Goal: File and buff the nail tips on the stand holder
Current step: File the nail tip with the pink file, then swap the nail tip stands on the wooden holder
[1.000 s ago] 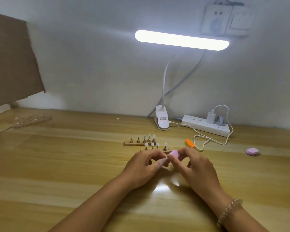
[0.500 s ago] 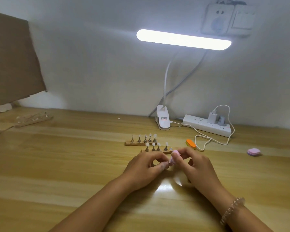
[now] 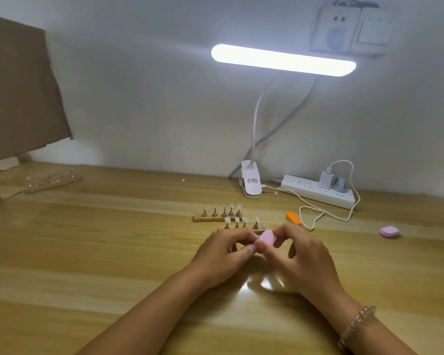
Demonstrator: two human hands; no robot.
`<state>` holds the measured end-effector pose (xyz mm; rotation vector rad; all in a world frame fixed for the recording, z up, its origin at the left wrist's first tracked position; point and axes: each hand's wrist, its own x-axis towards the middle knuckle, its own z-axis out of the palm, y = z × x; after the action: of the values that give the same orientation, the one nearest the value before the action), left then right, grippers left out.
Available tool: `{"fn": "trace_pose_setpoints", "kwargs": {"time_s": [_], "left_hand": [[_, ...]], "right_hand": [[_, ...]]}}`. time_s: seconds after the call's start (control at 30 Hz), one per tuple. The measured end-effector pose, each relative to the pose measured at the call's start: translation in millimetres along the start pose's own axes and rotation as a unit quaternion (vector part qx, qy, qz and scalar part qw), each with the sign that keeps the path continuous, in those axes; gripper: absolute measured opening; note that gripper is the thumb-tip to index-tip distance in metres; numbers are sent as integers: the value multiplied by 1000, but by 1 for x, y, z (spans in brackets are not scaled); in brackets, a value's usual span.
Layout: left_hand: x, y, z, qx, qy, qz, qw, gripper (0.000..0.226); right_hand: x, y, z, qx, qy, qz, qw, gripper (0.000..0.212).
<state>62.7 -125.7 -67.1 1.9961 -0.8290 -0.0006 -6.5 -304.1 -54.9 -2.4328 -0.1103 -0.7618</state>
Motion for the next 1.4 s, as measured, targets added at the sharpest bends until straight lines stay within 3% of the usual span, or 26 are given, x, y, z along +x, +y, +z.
{"fn": "trace_pose_setpoints", "kwargs": {"time_s": [0.07,0.17,0.33,0.57,0.67,0.8,0.87,0.97,1.17,1.23,1.3,1.4], "left_hand": [[1,-1,1,2,-1,1,1000,14],[2,-3,2,3,11,2,1000,15],[2,-2,0,-40,21,-20,999,20],[2,-2,2,26,3,-16,1000,11],[1,1,2,38,0,-15,999,11],[-1,5,1,-26,40,-30,998,12],[-2,7,1,-41,49,-35,997,13],[-2,8,0,-55,60,-38,996,7],[-5,12,3,6,62,-10,998,12],[-5,13,3,27,92,-20,995,14],[-5,12,1,39,138,-40,989,15],[-7,12,-2,67,217,-69,971,21]], "right_hand": [[-3,-2,2,-12,-7,-34,999,46],[-2,-1,2,-16,15,-1,1000,46],[-4,-2,1,-34,14,-32,999,44],[-2,0,3,-58,15,-14,998,38],[-2,-3,2,-60,-19,-43,997,40],[-3,5,-5,-85,-6,61,995,38],[-4,5,-3,-127,-45,55,989,33],[-3,-6,1,-77,-31,-5,997,36],[7,-18,10,53,11,-58,997,12],[20,-16,10,77,21,-26,996,10],[38,-5,7,80,36,64,994,3],[55,10,10,67,5,154,986,8]]}}
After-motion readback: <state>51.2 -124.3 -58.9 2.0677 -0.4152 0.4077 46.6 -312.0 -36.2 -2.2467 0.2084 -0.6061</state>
